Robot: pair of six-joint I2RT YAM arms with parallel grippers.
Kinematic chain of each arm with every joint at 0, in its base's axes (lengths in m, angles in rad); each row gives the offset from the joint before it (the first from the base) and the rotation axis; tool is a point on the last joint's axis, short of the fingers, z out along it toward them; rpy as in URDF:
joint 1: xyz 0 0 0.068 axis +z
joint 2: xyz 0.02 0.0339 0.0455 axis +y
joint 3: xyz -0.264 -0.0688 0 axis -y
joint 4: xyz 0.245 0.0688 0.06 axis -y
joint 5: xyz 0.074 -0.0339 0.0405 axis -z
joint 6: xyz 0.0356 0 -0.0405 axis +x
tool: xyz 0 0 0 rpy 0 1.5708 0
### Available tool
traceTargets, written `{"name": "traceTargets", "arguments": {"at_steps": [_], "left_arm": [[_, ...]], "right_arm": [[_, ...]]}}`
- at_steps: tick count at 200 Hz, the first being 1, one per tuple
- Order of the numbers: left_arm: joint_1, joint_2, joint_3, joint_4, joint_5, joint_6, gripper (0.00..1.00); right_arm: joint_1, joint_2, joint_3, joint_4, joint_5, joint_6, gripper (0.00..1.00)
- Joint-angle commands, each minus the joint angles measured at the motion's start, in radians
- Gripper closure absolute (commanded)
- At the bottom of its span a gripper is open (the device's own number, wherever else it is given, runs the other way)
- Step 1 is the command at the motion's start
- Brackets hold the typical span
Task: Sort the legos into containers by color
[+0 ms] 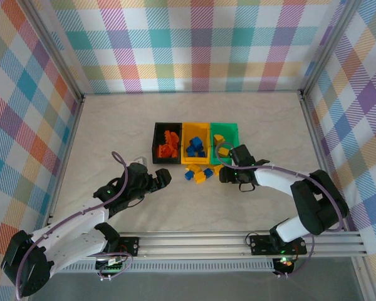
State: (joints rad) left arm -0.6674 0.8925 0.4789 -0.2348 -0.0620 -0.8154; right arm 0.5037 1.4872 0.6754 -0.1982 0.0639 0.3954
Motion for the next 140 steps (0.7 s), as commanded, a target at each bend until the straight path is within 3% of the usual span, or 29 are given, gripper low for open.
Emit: {"name": "traceTargets", "arguments": {"at_steps": [1, 33, 77, 110, 140], "left_arm": [[-0.005, 0.007, -0.006, -0.018, -0.013, 0.01, 0.0], [-0.004, 0.021, -0.006, -0.008, -0.007, 0.01, 0.0], [-0.004, 0.036, -0.008, -0.001, -0.003, 0.009, 0.0], [-0.004, 0.039, -0.005, 0.008, 0.002, 0.011, 0.0], [-0.004, 0.048, 0.003, 0.006, 0.002, 0.018, 0.0]], "right_arm": [[-0.001, 0.041, 0.024, 0.112, 0.017, -0.06, 0.38], [-0.001, 0.076, 0.047, 0.119, 0.007, -0.084, 0.4], [-0.001, 0.048, 0.027, 0.122, -0.01, -0.093, 0.53], [-0.001, -0.024, -0.007, 0.097, -0.029, -0.091, 0.63], [0.032, -0.163, -0.029, 0.021, -0.047, -0.08, 0.65]]}}
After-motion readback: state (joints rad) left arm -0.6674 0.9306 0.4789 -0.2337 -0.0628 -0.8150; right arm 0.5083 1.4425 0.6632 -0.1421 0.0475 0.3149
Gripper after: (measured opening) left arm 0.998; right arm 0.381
